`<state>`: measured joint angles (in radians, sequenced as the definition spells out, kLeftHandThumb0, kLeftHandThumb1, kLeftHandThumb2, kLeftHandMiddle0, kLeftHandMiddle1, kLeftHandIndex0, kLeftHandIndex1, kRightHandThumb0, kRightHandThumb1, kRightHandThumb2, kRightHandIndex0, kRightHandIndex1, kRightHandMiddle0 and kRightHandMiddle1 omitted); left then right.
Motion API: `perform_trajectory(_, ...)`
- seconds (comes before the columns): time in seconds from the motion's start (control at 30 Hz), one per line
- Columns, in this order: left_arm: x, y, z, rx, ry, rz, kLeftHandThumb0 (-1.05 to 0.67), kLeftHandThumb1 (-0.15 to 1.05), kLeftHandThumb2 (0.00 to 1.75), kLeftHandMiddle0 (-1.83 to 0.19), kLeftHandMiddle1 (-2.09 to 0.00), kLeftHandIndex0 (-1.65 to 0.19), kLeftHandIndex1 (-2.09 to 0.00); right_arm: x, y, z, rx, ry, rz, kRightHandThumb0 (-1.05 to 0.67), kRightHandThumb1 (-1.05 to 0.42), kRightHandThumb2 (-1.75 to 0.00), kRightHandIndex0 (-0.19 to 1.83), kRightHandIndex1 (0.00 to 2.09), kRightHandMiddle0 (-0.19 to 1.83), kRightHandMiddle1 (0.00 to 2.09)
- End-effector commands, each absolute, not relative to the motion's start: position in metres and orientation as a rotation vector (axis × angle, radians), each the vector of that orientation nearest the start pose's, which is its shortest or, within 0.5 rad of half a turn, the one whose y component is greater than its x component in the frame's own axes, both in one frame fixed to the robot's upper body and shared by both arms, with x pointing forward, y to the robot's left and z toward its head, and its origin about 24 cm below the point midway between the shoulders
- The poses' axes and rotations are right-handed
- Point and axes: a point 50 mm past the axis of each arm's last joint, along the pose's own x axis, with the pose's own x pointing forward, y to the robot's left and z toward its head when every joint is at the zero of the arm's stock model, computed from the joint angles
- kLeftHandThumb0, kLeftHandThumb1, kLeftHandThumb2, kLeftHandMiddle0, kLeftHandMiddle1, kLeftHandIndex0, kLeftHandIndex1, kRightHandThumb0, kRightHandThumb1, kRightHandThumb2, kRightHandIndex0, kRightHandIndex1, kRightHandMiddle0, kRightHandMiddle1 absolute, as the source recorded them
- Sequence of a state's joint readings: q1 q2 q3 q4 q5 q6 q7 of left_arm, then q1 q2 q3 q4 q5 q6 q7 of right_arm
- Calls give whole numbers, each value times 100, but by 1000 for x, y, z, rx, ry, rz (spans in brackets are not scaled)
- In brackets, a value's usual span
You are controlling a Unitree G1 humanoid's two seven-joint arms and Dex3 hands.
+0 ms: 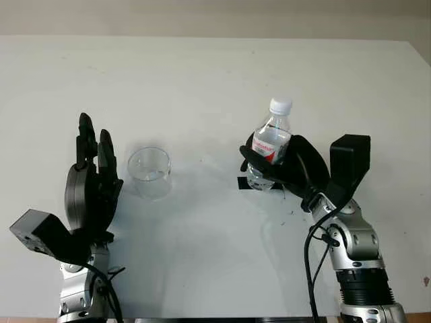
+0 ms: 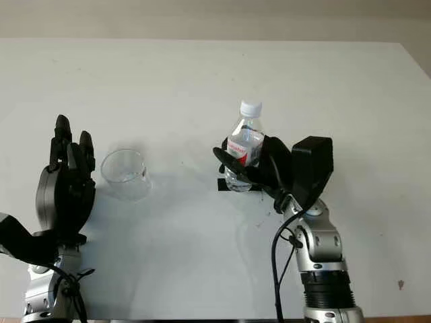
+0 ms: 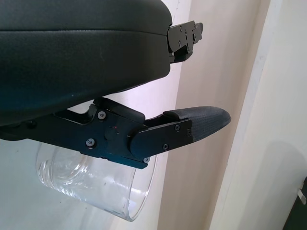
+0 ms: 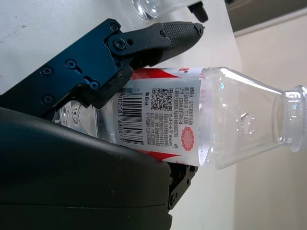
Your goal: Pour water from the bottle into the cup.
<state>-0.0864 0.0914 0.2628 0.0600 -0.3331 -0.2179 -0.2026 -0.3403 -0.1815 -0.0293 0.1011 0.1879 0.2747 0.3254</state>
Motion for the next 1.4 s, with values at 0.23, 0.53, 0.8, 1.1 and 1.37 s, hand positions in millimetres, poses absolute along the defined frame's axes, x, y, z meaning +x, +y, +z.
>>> perform_trajectory(0.23,257,225,73,-191,-289,87,-67,105,61,16,-6,19,-1,303,-154,69,66,75,430,-57,-105,-8,9,197,0,195)
perform_trajectory(0.53,258,226,73,-194,-286,89,-67,105,61,16,-5,19,-2,298,-159,61,68,80,495,-56,-101,-5,0,123,-9,150)
perform_trajectory(0.8,258,227,74,-189,-287,89,-67,105,61,16,-5,19,-1,296,-162,61,-21,67,495,-68,-98,-5,-2,50,-16,82)
perform_trajectory(1.1,260,226,74,-187,-287,85,-67,105,61,16,-5,19,0,289,-166,64,-235,-114,488,-82,-92,-5,-18,2,-19,5)
perform_trajectory(1.37,262,227,74,-178,-290,84,-66,105,61,15,-6,19,0,284,-176,66,-281,-211,464,-92,-95,-6,-19,0,-19,0)
